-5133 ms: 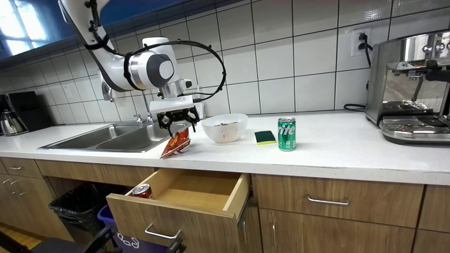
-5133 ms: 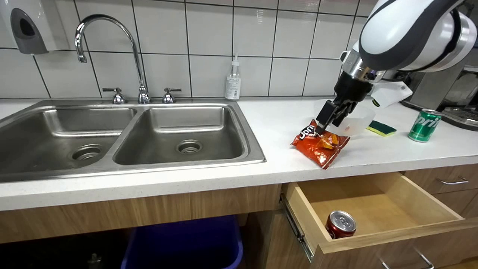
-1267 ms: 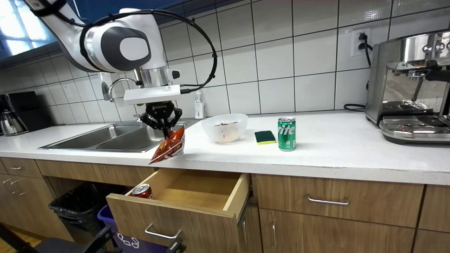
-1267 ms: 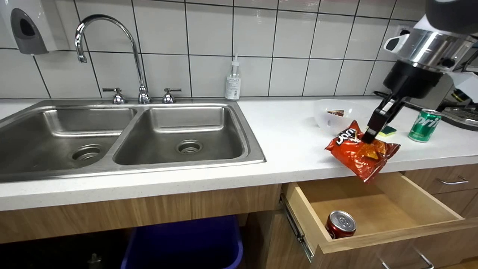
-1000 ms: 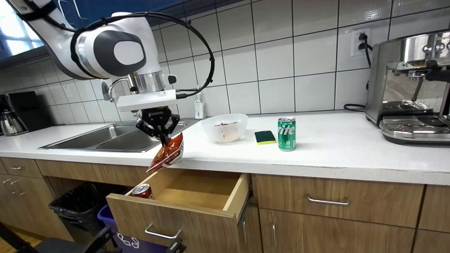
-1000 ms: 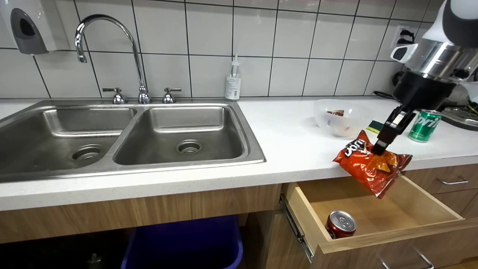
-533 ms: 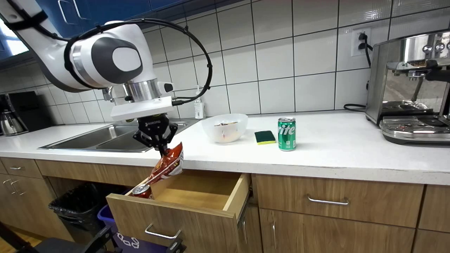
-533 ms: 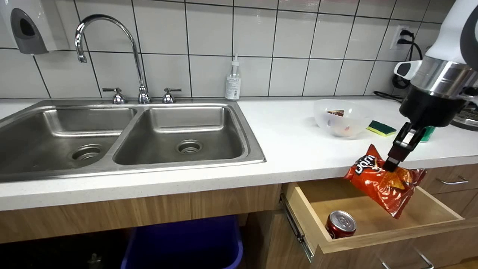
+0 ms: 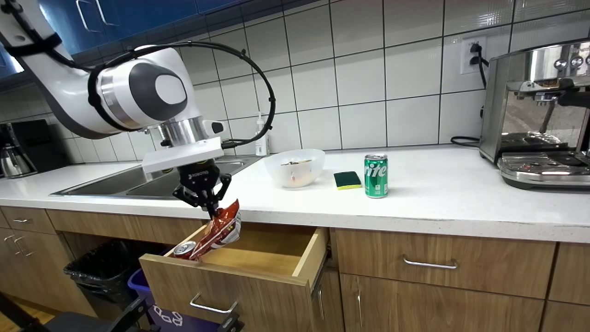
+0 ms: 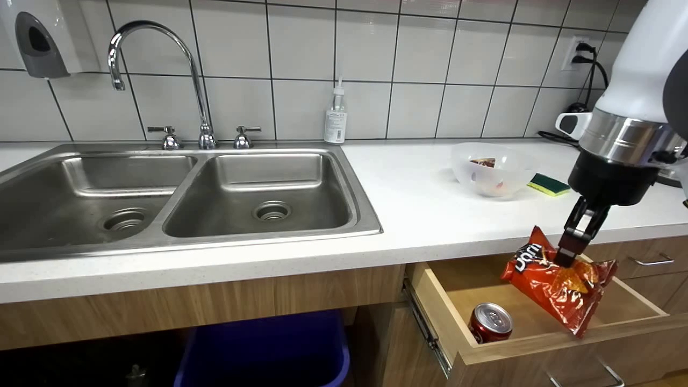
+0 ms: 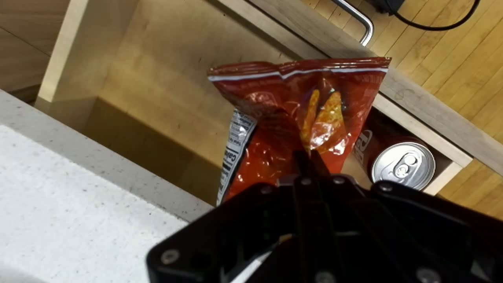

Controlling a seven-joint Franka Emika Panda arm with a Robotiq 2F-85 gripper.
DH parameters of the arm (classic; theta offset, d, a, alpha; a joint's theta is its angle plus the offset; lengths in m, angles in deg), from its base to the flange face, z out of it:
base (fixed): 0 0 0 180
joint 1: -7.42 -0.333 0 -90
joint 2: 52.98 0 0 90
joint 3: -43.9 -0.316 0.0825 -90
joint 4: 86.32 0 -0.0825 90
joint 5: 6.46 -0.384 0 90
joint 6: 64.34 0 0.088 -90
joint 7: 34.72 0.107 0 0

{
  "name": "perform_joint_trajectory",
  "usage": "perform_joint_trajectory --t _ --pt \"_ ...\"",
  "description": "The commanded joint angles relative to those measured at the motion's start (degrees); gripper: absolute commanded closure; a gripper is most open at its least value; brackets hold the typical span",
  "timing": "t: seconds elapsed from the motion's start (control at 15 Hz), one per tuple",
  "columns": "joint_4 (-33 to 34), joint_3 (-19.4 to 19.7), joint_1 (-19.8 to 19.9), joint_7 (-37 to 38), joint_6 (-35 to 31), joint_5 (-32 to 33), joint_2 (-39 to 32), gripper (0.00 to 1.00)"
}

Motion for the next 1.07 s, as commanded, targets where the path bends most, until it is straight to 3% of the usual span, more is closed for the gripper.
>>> perform_joint_trajectory --t 0.0,1.0 --pt "1.7 -0.4 -0.5 5.3 -1.6 3.8 -3.4 1.0" --pt "12.2 0.7 -3.4 15.4 -2.7 5.8 -16.6 1.0"
